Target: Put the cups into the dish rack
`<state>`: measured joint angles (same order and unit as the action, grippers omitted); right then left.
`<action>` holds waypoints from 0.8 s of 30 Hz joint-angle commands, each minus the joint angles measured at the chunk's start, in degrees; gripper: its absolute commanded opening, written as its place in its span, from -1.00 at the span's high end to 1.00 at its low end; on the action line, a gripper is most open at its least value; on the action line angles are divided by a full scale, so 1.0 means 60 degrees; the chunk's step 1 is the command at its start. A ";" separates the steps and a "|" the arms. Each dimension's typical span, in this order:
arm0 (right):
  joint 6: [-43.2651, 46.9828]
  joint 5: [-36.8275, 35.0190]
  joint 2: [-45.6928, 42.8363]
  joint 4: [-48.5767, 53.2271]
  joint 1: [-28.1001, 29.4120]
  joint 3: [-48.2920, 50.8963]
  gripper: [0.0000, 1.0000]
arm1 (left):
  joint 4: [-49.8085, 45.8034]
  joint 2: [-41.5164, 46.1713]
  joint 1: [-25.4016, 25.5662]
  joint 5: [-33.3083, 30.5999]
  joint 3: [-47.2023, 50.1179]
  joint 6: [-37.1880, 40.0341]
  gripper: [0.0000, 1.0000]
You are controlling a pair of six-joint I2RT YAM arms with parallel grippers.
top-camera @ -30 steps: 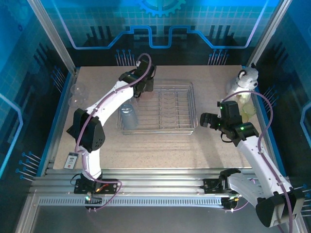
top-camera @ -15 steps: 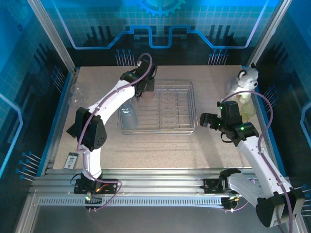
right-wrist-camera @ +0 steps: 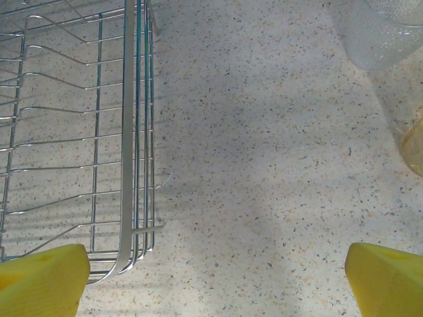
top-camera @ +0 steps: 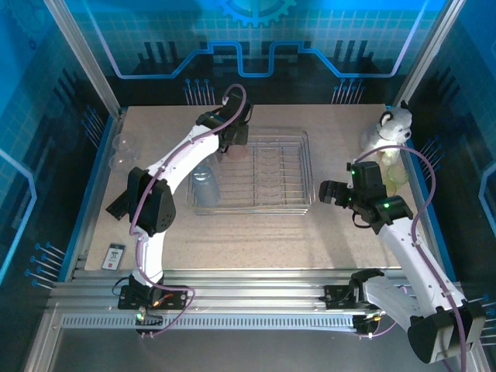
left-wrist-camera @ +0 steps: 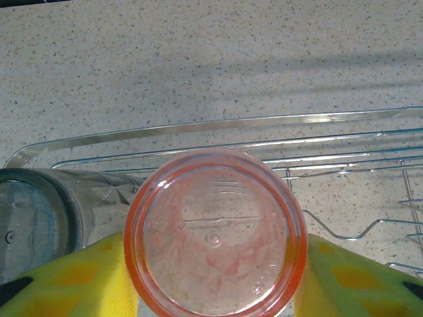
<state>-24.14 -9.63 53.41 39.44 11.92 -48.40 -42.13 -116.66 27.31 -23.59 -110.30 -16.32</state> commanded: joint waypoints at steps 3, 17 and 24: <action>-0.0014 -0.0051 -0.0141 0.0121 -0.0141 0.0054 -1.00 | -0.0253 -0.0075 -0.0133 0.0152 -0.0108 0.0024 0.26; -0.0210 0.0211 -0.0076 -0.0028 -0.0141 0.0084 -1.00 | 0.0285 0.0977 -0.0117 0.0512 0.1078 -0.0319 0.39; -0.0166 0.0122 -0.0182 0.0075 -0.0141 0.0098 -1.00 | 0.0212 0.0516 -0.0124 0.0593 0.0705 -0.0164 0.36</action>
<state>-24.58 -8.88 53.30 39.42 11.92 -48.31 -40.80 -112.99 26.94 -20.88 -104.55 -17.19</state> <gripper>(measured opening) 0.999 0.521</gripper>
